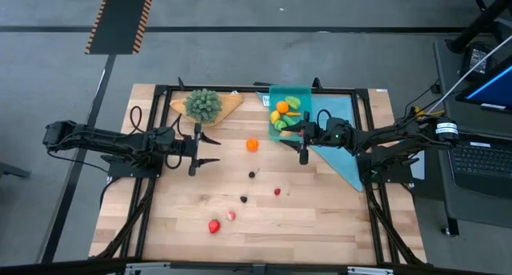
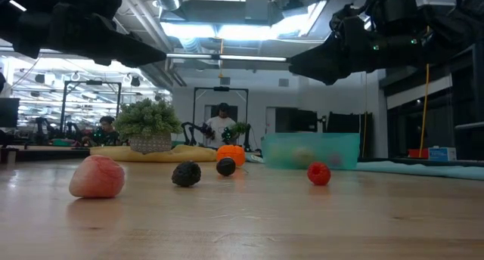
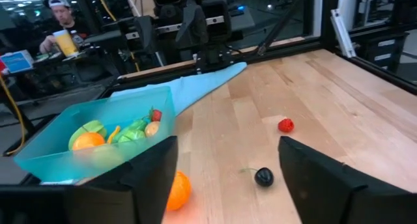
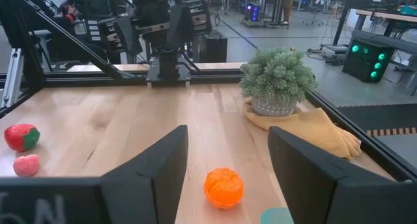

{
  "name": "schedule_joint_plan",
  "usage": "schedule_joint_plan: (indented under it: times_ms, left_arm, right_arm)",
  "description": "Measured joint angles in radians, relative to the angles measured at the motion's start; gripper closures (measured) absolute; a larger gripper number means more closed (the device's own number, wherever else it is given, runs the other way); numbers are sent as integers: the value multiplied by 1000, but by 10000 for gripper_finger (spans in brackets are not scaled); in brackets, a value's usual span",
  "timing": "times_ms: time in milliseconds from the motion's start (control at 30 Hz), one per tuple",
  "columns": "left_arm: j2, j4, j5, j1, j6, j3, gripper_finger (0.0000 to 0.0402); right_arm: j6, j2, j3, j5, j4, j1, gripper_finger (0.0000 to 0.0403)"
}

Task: Pick and placing Produce into tupperware
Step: Put the orange tangerine into the blue bin

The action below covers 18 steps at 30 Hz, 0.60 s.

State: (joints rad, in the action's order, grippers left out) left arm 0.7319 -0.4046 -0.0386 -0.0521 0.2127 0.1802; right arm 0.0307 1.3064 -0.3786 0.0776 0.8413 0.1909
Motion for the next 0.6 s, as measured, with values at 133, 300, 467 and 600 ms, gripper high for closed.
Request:
schedule_joint_plan:
  times_ms: [133, 300, 467, 600]
  left_arm:
    - [0, 0, 3, 0, 0, 0, 108]
    - [0, 0, 3, 0, -46, 0, 94]
    - [0, 0, 3, 0, -54, 0, 93]
    - [19, 1, 4, 0, -79, 0, 93]
  right_arm:
    - [0, 0, 0, 0, 0, 0, 189]
    - [0, 0, 0, 0, -1, 0, 189]
    - [0, 0, 0, 0, -7, 0, 189]
    - [0, 0, 0, 0, -15, 0, 189]
